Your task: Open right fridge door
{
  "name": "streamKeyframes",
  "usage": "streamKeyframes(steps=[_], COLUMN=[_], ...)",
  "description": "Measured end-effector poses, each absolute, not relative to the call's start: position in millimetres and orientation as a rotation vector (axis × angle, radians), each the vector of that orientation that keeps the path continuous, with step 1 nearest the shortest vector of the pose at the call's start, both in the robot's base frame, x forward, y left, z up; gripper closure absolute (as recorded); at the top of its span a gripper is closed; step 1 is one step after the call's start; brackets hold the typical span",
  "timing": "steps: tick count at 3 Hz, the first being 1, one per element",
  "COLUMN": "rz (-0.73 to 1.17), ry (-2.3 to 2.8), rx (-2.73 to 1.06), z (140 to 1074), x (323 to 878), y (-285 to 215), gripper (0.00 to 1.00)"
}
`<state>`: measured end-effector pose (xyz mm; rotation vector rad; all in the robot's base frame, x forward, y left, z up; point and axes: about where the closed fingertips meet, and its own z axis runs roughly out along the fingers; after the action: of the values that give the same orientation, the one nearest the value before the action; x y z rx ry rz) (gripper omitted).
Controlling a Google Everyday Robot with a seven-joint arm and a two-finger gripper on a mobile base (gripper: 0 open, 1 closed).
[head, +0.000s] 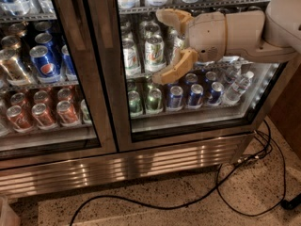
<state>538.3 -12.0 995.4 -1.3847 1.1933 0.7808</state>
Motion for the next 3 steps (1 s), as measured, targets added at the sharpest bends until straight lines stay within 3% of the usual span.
streamKeyframes(steps=[3], rz=[0.825], ry=[1.087], rx=[-1.419], z=[1016], x=[550], y=[26], gripper=[0.0])
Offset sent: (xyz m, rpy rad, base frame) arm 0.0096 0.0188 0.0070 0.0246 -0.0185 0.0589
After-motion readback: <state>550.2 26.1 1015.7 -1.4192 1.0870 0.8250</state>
